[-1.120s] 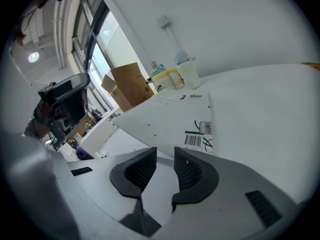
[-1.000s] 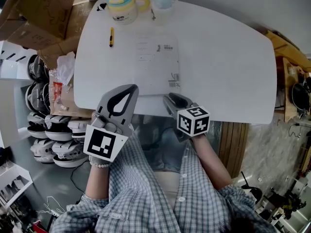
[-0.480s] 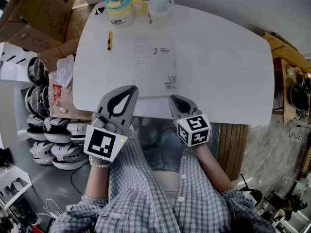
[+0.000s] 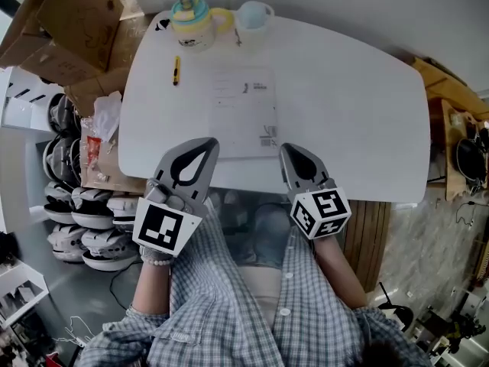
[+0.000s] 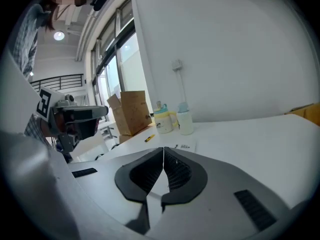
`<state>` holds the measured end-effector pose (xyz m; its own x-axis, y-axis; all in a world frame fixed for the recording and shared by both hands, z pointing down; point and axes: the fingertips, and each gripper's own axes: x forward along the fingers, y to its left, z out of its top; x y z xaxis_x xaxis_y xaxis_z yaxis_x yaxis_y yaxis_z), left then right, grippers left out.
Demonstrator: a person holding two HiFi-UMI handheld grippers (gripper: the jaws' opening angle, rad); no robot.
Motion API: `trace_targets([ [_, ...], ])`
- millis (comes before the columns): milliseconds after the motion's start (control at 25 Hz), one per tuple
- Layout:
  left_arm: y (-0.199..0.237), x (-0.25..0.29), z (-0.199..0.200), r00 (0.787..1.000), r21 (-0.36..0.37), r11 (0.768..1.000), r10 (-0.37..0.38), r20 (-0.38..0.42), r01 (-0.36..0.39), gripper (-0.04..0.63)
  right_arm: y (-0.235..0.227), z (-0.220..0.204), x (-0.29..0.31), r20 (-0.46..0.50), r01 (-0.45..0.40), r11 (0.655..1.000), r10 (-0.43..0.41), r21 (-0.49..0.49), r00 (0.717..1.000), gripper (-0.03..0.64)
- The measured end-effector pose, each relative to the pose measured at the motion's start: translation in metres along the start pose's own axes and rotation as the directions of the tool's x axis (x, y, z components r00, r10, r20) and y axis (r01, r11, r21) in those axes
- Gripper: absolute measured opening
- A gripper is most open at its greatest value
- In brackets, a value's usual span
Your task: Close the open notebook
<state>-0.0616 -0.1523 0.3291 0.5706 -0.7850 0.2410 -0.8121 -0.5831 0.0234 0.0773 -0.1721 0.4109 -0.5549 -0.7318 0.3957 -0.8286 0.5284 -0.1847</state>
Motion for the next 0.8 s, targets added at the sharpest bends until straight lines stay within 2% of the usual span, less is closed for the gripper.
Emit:
trace_targets([
  [400, -0.003, -0.001, 0.013, 1.0, 0.041, 0.999, 0.008, 0.023, -0.009, 0.005, 0.015, 0.043, -0.013, 0.099, -0.023, 0.989, 0.037, -0.144, 0.994, 0.021],
  [560, 0.004, -0.006, 0.021, 0.998, 0.002, 0.999, 0.036, 0.052, -0.036, 0.005, 0.02, 0.054, -0.018, 0.125, -0.018, 0.982, 0.042, -0.188, 0.991, 0.021],
  [680, 0.012, -0.01, 0.027, 0.996, -0.024, 0.998, 0.052, 0.077, -0.05, 0.006, 0.019, 0.063, -0.02, 0.144, -0.008, 0.984, 0.034, -0.175, 0.989, 0.021],
  [800, 0.014, -0.012, 0.028, 0.995, -0.008, 0.998, 0.056, 0.082, -0.055, 0.006, 0.014, 0.069, -0.022, 0.161, 0.005, 0.991, 0.016, -0.135, 0.987, 0.021],
])
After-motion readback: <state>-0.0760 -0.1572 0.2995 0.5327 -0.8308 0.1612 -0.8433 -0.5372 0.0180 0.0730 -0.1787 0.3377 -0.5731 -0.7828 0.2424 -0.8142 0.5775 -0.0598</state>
